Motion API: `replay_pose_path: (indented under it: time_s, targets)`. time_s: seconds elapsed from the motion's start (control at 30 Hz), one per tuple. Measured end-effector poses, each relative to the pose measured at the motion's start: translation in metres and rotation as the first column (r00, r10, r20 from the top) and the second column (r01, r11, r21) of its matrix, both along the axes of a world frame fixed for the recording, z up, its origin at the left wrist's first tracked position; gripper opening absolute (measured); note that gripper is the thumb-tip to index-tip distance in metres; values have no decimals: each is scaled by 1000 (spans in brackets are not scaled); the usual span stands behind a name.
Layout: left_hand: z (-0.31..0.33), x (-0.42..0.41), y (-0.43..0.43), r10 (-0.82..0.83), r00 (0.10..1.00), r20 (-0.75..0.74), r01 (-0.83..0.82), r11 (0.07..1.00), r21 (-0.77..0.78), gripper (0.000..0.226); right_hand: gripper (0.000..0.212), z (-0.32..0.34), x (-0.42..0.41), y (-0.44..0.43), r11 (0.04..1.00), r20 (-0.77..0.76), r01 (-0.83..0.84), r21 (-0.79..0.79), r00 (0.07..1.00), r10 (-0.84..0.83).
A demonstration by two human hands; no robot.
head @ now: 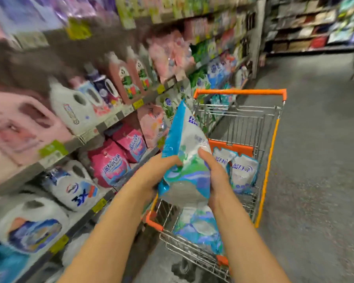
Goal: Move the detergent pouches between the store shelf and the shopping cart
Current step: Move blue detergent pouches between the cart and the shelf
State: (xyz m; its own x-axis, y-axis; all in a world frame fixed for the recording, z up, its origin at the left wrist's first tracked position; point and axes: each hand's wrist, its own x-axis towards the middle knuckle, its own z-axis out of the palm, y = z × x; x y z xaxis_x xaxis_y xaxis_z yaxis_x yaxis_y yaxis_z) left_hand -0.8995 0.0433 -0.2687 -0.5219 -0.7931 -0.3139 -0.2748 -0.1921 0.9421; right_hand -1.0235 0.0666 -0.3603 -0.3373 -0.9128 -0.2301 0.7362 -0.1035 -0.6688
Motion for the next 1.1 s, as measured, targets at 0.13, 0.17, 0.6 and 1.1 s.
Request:
replay_pose_path:
  time_s: [0.13, 0.17, 0.6, 1.1]
  targets:
    - [66, 40, 9, -6, 995, -95, -10, 985, -173, 12, 96, 83, 34, -1, 953, -70, -85, -291, 995, 68]
    - [83, 50, 10, 20, 991, -132, -51, 969, -240, 20, 89, 102, 43, -1, 929, -106, -109, -354, 991, 76]
    - [228, 274, 3, 175, 913, -368, -391, 633, -669, 36, 107, 265, 278, -35, 721, -431, -162, -674, 879, -206]
    - [287, 562, -51, 303, 764, -569, -644, 388, -659, 47, 120, 354, 572, -143, 507, -632, -425, -750, 686, -360]
